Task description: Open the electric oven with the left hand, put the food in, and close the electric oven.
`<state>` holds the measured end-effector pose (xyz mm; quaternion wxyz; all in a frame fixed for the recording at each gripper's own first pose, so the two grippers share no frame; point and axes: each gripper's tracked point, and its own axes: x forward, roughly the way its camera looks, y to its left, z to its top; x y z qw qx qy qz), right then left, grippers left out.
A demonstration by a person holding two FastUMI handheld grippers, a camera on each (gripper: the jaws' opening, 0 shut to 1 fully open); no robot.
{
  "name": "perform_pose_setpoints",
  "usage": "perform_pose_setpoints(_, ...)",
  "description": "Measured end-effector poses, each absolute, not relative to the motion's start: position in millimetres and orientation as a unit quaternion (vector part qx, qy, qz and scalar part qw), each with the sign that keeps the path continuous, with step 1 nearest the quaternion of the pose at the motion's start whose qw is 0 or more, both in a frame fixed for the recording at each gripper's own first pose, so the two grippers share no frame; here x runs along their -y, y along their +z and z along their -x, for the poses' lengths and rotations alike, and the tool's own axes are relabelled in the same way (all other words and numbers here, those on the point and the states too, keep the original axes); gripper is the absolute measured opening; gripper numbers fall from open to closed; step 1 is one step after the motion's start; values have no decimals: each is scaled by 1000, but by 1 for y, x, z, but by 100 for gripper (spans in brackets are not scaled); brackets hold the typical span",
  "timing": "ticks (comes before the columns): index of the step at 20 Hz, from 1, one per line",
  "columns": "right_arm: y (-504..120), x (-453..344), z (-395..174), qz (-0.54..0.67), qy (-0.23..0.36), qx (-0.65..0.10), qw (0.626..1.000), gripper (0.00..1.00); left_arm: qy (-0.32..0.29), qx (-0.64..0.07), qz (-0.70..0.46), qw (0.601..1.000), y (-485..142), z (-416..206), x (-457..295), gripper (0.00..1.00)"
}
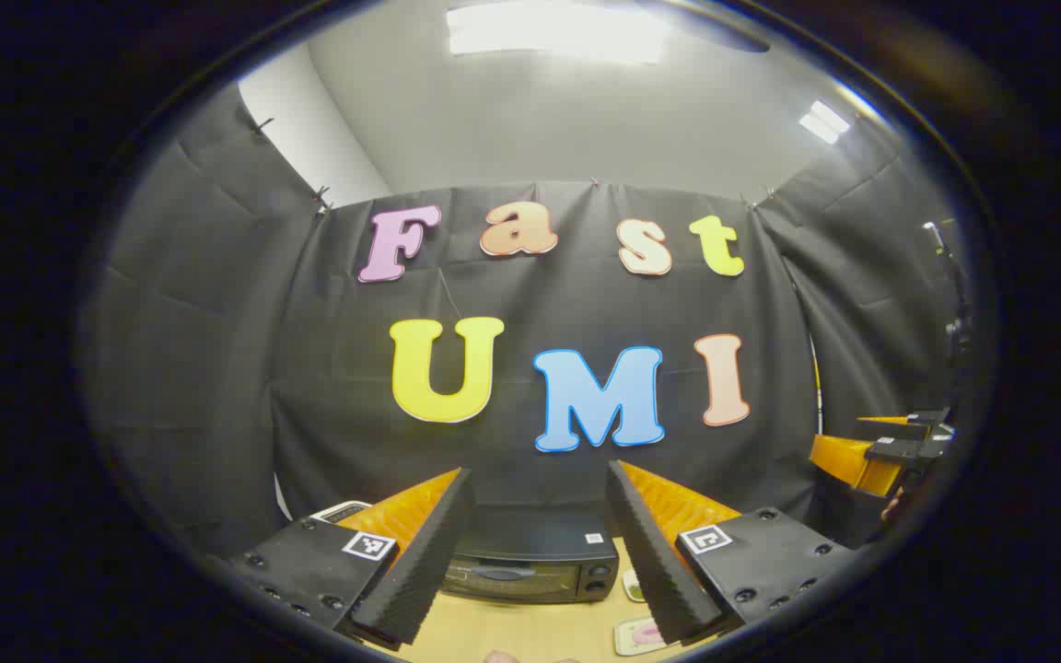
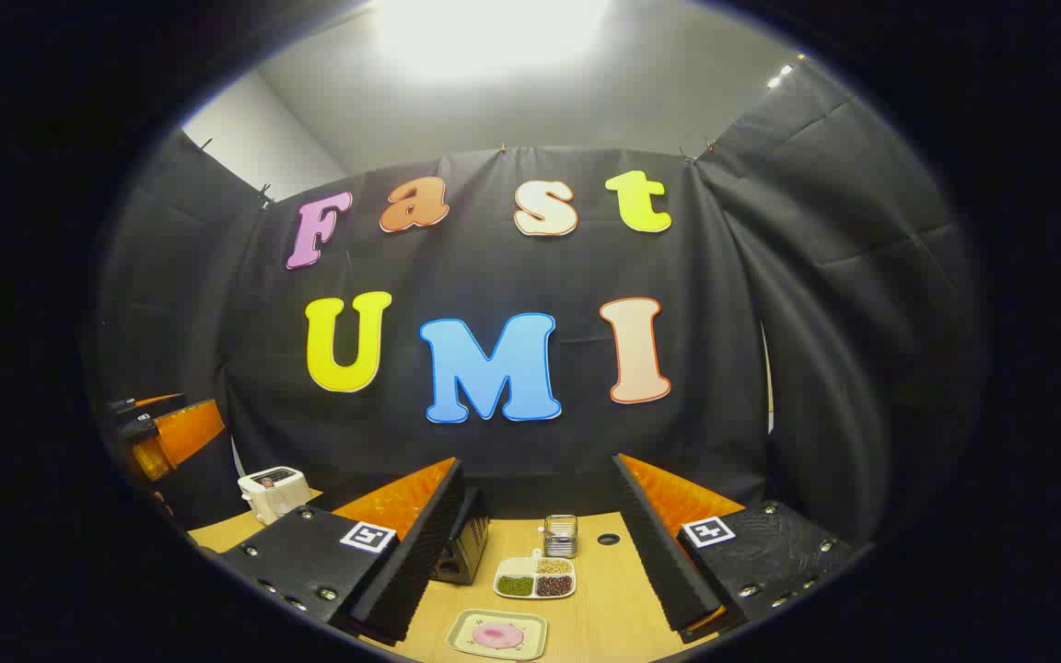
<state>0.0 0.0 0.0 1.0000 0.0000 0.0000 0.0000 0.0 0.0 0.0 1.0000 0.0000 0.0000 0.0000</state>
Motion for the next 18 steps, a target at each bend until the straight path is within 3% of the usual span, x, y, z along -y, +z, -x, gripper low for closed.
perform_pose_setpoints(5, 0, -1, -5, 1, -9, -6, 1000, 98, -13, 6, 7, 1000, 7, -7, -1, 96)
perform_pose_setpoints(6, -1, -5, -5, -5, -12, -7, 1000, 98, -13, 6, 3, 1000, 7, -9, -5, 100)
perform_pose_setpoints(7, 0, -11, -7, -9, -9, -6, 1000, 98, -14, 12, 1, 1000, 6, -13, -8, 96)
perform_pose_setpoints(10, -2, -28, -10, -13, -1, -5, 1000, 97, -28, 1, -10, 1000, -11, -22, -9, 100)
perform_pose_setpoints(12, -4, -40, -13, -11, 1, -5, 1000, 97, -36, 1, -11, 999, -15, -29, -11, 96)
perform_pose_setpoints(18, -11, -61, -18, 0, 1, -9, 1000, 98, -47, -12, 10, 999, -42, -49, -23, 100)
